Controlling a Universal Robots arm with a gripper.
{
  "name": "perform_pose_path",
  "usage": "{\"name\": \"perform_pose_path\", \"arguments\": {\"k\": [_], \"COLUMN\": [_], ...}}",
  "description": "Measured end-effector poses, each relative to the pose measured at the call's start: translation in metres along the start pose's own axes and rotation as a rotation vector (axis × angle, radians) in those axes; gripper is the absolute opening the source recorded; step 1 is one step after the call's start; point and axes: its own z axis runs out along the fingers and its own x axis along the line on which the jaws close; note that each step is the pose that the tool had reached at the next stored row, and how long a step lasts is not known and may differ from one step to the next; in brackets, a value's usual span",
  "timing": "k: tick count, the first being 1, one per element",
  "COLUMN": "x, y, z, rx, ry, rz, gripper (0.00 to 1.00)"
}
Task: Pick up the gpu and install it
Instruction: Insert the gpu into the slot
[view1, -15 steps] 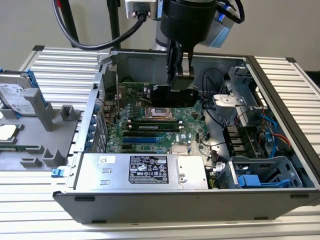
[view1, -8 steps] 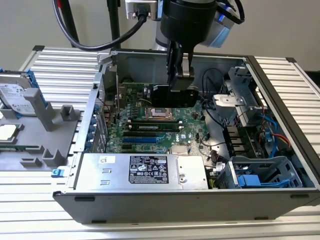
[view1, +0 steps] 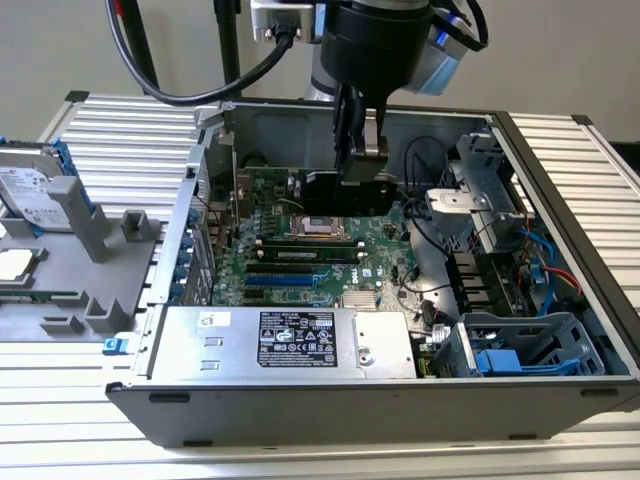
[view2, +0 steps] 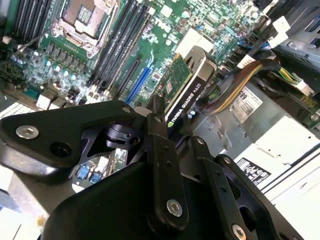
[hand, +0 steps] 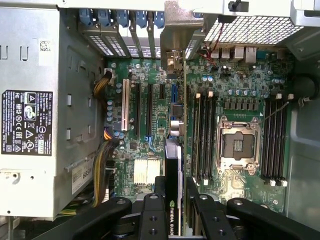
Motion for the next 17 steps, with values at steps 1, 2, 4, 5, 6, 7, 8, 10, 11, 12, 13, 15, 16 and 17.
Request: {"name": "perform_pose_path", "arguments": {"k": [1,2,4,5,6,7,8,10,11,12,13,15,16,17], "x": [0.0000,0.0000,0.0000,0.0000,0.0000,0.0000,0.0000,0.0000,0.0000,0.0000,0.0000,0.0000,0.0000,0.0000], "y": [0.0000,0.0000,0.0000,0.0000,0.0000,0.0000,0.0000,-0.0001,-0.0001,-0.0001,-0.0001,-0.0001,-0.0001,-0.0001], "z": [0.0002,0.0005,0.0009,0.0012,0.0014,0.0017,0.0019,0.0024,0.0026,0.0029,0.0031,0.0036,0.0039,0.0041], "rx": [0.0000,0.0000,0.0000,0.0000,0.0001,0.0000,0.0000,0.0000,0.0000,0.0000,0.0000,0.0000,0.0000,0.0000], "ry": [0.0000,0.0000,0.0000,0.0000,-0.0001,0.0000,0.0000,0.0000,0.0000,0.0000,0.0000,-0.0001,0.0000,0.0000], "rz": [0.000,0.000,0.000,0.000,0.000,0.000,0.000,0.000,0.000,0.000,0.000,0.000,0.000,0.000], "gripper": [0.00,0.00,0.00,0.00,0.00,0.00,0.00,0.00,0.00,0.00,0.00,0.00,0.00,0.00]}}
